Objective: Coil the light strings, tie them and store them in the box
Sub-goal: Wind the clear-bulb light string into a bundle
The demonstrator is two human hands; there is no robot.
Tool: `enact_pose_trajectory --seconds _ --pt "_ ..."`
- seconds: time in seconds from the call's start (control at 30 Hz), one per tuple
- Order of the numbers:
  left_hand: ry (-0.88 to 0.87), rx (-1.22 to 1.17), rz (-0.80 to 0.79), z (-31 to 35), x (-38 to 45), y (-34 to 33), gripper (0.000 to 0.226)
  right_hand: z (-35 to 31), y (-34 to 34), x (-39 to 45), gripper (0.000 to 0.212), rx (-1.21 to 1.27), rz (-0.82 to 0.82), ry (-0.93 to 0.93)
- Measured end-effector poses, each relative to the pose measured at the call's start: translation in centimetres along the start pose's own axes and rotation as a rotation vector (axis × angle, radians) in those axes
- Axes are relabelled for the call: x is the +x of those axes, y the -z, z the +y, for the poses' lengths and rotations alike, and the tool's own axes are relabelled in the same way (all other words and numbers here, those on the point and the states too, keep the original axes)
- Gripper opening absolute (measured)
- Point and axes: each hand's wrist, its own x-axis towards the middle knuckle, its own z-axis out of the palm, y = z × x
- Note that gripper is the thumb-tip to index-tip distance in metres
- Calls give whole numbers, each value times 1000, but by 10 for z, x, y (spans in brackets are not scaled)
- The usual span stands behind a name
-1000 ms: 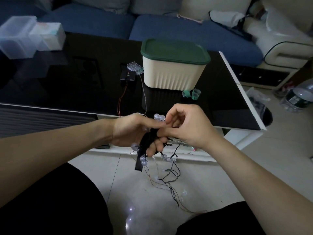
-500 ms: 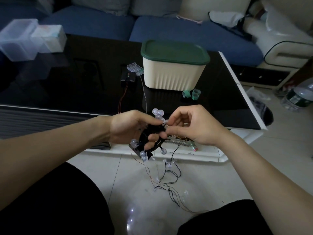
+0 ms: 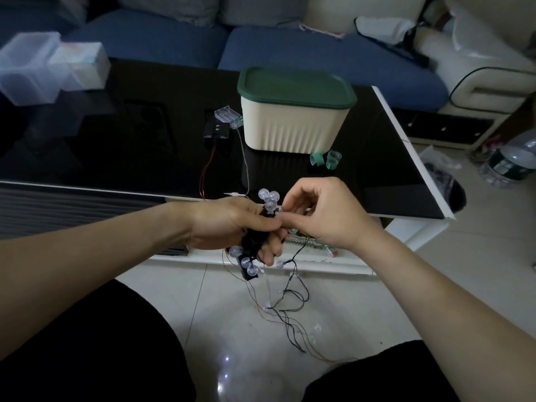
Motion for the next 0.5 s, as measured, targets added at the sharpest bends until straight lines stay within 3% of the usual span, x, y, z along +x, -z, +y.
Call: enact_pose_trajectory --seconds 0.2,0.37,0.43,0.5 --pt "-21 189 53 -3 1 12 38 3 3 2 33 -130 -67 -132" --pt "-48 -32 108 2 -2 15 30 6 15 0 48 -33 -171 -187" --pt "-91 -94 169 6 -3 14 25 8 18 0 59 23 -239 -278" --pt "-149 -129 262 9 -2 16 24 11 19 -1 55 153 -310 -371"
